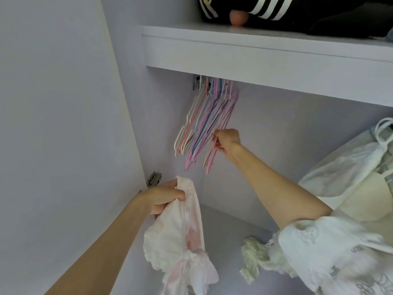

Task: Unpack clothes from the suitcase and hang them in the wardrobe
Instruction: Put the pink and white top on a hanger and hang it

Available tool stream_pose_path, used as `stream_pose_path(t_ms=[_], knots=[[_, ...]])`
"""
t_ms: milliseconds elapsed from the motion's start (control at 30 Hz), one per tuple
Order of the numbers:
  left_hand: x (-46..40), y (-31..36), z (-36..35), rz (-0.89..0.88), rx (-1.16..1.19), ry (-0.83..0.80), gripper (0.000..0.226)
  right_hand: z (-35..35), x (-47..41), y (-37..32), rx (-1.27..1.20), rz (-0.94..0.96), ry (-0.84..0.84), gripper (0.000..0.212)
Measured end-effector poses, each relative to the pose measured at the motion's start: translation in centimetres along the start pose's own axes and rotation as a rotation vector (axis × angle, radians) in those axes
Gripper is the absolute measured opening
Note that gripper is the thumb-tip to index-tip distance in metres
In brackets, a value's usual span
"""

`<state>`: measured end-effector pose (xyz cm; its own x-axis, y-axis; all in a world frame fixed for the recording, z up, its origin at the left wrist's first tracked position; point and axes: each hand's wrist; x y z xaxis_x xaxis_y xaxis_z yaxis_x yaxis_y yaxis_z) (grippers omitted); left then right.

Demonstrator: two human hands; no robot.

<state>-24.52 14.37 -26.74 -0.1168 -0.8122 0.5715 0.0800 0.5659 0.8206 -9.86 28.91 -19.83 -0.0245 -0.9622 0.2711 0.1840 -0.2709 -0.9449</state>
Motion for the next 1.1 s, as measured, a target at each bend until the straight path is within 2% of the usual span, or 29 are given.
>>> stream_pose_path(t_ms=[100,167,267,400,533,667,700,800,867,933,1000,1100], knots=[[-0.8,0.0,-0.2,0.036,-0.035,0.022,0.049,0.8,-0.7,0.3,0.050,0.068,0.107,0.020],[-1.1,0.1,-0.3,0.059,-0.075,0.023,0.054,1.6,-0.4,0.0,-0.063,0.137,0.115,0.018],[-1.7,-0.2,-0.1,0.079,-0.113,0.040,0.071,2.6,-0.3,-0.4,-0.163,0.222,0.165,0.030],[-2.2,-0.3,-1.2,0.060,-0.064,0.073,0.054,4.6,-0.5,0.7,-0.132,0.331,0.243,0.044],[-2.6,-0.2,-2.2,0.038,0.013,-0.001,0.048,7.1,0.4,2.5,-0.116,0.349,0.246,0.035],[-2.5,0.0,-3.2,0.015,-0.002,-0.064,0.048,8.8,1.6,4.4,-0.079,0.450,0.380,0.012],[-2.5,0.1,-3.5,0.012,0.003,-0.065,0.052,9.4,1.8,4.9,-0.094,0.448,0.410,0.017],[-2.7,0.3,-4.2,-0.002,-0.015,-0.030,0.059,10.7,2.7,6.8,-0.124,0.406,0.458,0.039],[-2.8,0.4,-4.9,-0.006,-0.056,0.020,0.055,11.8,3.3,7.7,-0.177,0.345,0.406,0.040],[-3.0,0.2,-5.3,-0.004,-0.083,0.053,0.045,13.0,3.1,8.3,-0.255,0.183,0.278,0.033],[-3.0,0.0,-5.4,-0.005,-0.116,0.090,0.035,14.4,2.8,8.8,-0.296,-0.037,0.198,0.040],[-3.1,-0.2,-5.7,-0.003,-0.130,0.139,0.033,16.3,2.4,11.2,-0.197,-0.208,0.214,0.045]])
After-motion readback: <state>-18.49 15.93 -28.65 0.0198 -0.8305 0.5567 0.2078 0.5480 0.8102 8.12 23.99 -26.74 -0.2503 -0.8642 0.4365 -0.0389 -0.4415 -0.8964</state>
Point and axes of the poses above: each hand's wrist, its own x-axis away from the middle knuckle, its own z-axis out of the back of the hand, y = z × x, and after that the axes turned 1 degree about x, right-handed
